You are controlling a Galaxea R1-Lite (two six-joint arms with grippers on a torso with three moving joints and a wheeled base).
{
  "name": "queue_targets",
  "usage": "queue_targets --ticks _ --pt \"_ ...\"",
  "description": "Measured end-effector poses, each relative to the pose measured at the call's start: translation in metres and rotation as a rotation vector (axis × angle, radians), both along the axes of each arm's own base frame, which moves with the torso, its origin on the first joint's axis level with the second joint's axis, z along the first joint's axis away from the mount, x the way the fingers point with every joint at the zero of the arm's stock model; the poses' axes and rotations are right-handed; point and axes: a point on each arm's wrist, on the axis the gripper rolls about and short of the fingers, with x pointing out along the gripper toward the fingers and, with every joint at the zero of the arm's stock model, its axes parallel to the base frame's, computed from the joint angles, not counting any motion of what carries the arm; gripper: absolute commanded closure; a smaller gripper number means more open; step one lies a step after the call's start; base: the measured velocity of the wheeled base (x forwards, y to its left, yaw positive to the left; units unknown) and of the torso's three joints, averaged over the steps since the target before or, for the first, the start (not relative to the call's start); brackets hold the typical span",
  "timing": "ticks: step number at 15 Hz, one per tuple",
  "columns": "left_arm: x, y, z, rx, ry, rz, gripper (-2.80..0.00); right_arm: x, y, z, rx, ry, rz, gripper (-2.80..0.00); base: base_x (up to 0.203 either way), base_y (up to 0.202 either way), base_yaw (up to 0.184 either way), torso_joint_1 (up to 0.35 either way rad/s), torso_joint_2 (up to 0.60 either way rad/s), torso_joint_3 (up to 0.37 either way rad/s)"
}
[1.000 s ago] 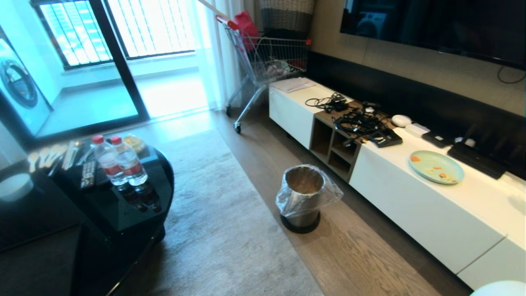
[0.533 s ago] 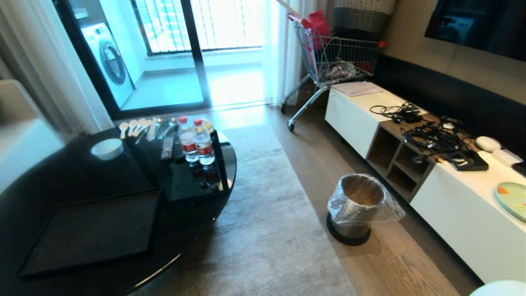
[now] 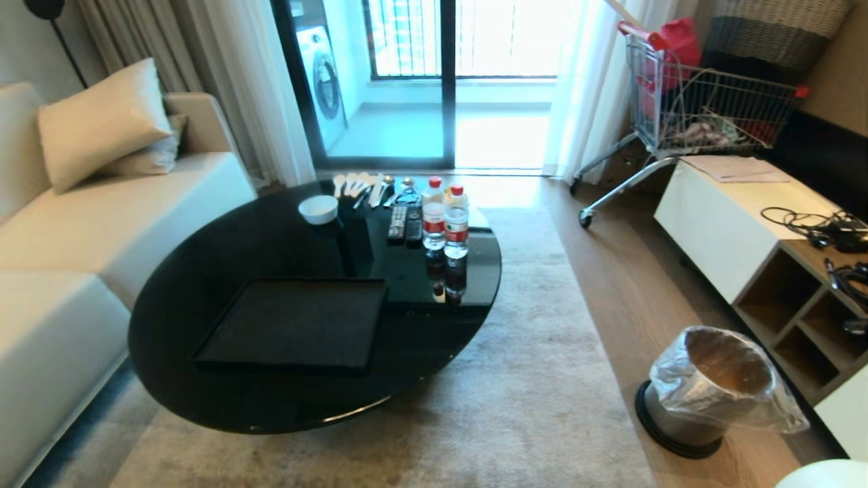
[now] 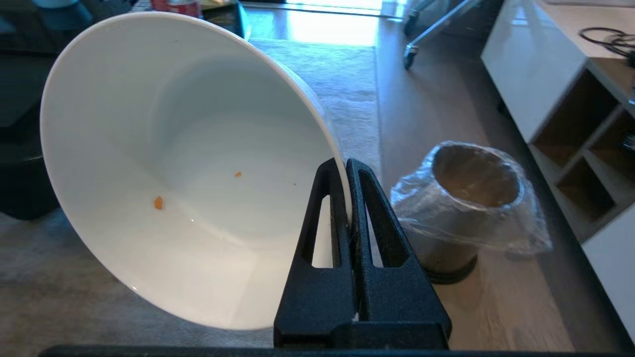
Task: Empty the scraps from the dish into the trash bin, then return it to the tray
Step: Put the bowl back to the table
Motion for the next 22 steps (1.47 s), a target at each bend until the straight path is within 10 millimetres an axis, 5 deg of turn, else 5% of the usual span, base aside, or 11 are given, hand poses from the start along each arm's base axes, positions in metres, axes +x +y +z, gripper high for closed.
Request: queue_targets --ticks 11,17,22 --pt "0.0000 0.0000 0.0000 0.000 0.000 0.000 0.00 0.0000 0.0000 0.0000 -0.001 0.000 0.000 0.00 -0.001 -0.009 0.155 0.002 0.00 0.002" --pt "0.0000 0.0000 0.0000 0.000 0.000 0.000 0.00 0.0000 0.0000 0.0000 -0.001 0.000 0.000 0.00 0.000 0.000 0.000 0.000 0.00 0.000" --pt "0.0000 0.0000 0.0000 0.000 0.000 0.000 0.00 0.0000 0.0000 0.0000 -0.001 0.000 -0.001 0.00 0.172 0.000 -0.001 0.001 0.01 0.003"
